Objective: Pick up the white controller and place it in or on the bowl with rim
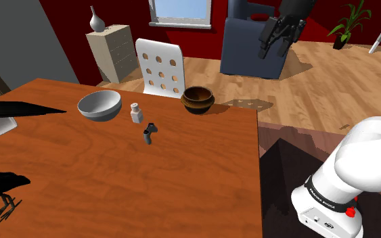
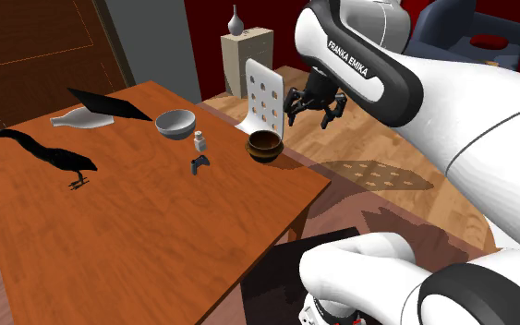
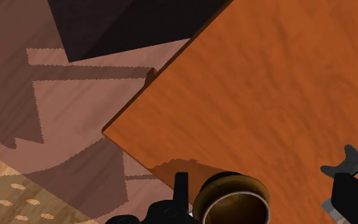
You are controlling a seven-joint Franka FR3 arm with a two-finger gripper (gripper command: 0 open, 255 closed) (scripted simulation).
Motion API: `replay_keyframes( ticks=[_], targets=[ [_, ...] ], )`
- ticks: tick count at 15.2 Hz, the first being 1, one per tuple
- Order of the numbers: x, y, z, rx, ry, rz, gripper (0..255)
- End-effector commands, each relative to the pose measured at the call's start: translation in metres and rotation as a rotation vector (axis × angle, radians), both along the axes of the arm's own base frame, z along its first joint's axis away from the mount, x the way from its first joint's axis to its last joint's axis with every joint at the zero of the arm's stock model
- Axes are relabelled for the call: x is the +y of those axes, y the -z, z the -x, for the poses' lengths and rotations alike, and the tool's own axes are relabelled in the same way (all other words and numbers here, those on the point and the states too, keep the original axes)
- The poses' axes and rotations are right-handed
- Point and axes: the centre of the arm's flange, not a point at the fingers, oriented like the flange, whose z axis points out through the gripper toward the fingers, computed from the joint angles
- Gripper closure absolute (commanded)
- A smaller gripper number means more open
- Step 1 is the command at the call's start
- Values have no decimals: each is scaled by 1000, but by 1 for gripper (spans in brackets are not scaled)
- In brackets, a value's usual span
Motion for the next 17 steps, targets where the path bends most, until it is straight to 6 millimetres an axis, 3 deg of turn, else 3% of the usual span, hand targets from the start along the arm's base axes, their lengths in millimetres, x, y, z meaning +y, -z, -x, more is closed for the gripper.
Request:
replay_keyframes(
  ticks=[1,17],
  targets=[
    [0,0,0,0,0,0,0],
    [164,103,-97,-1,31,48,0]
  ],
)
